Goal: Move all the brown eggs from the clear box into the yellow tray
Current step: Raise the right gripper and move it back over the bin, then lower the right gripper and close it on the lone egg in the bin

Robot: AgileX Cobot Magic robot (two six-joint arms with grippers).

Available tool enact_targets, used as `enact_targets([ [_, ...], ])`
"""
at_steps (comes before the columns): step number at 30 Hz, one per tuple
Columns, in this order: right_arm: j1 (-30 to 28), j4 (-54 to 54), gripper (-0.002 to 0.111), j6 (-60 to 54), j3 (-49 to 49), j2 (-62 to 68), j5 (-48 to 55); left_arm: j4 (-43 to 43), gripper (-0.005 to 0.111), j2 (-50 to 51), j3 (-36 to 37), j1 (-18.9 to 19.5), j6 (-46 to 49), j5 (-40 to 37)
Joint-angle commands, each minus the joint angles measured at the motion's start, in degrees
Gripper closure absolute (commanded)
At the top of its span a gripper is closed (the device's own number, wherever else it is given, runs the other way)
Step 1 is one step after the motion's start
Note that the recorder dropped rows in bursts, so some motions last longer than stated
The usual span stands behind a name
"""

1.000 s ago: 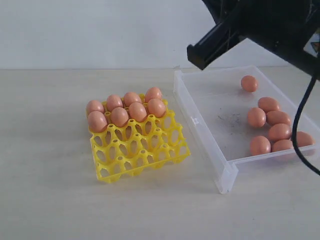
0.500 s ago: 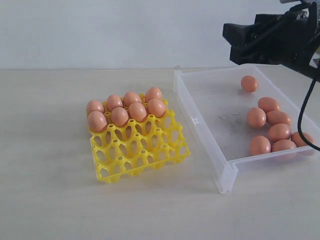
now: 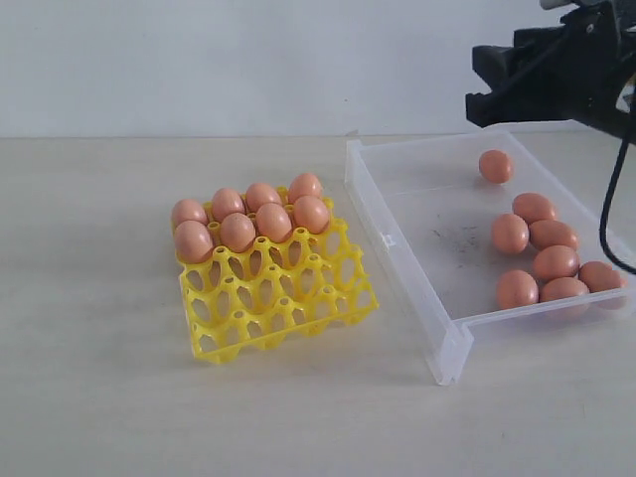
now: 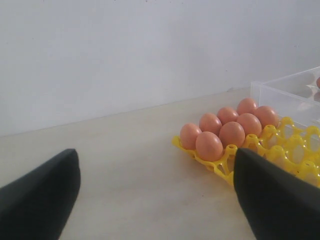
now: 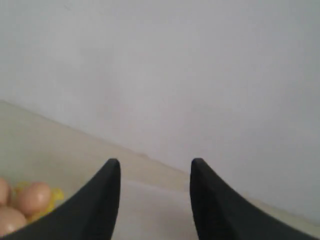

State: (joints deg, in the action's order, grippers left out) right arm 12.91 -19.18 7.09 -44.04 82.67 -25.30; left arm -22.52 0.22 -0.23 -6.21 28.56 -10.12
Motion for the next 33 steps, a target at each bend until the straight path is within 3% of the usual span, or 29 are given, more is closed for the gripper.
enact_targets([
  [1, 0.65, 3.02, 0.069, -0.66, -10.65, 2.32, 30.41, -0.38, 0.029, -0.22, 0.23, -0.37, -0.45, 0.03],
  [4, 1.02, 3.56, 0.069, -1.33, -18.52, 6.76, 44.47, -0.38, 0.029, -0.22, 0.23, -0.37, -0.45, 0.03],
  [6, 0.79, 4.08, 0.067, -1.33, -23.38, 10.56, 48.33, -0.38, 0.029, -0.22, 0.23, -0.37, -0.45, 0.03],
  [12, 0.79, 3.97, 0.046, -1.67, -41.00, 24.97, 63.21, -0.38, 0.029, -0.22, 0.23, -0.37, -0.45, 0.03],
  [19, 0.79, 3.73, 0.047, -3.10, -56.75, 37.73, 66.35, -0.38, 0.029, -0.22, 0.23, -0.37, -0.45, 0.03],
  [24, -0.54, 1.98, 0.056, -4.24, -68.25, 46.32, 75.40, -0.38, 0.029, -0.22, 0.23, -0.37, -0.45, 0.03],
  [29, -5.48, 9.83, 0.056, -5.58, -76.92, 53.33, 83.27, -0.38, 0.029, -0.22, 0.23, -0.37, -0.45, 0.03],
  [33, -7.98, 15.85, 0.056, -9.01, -77.75, 55.20, 81.97, -0.38, 0.029, -0.22, 0.23, -0.37, -0.45, 0.03],
])
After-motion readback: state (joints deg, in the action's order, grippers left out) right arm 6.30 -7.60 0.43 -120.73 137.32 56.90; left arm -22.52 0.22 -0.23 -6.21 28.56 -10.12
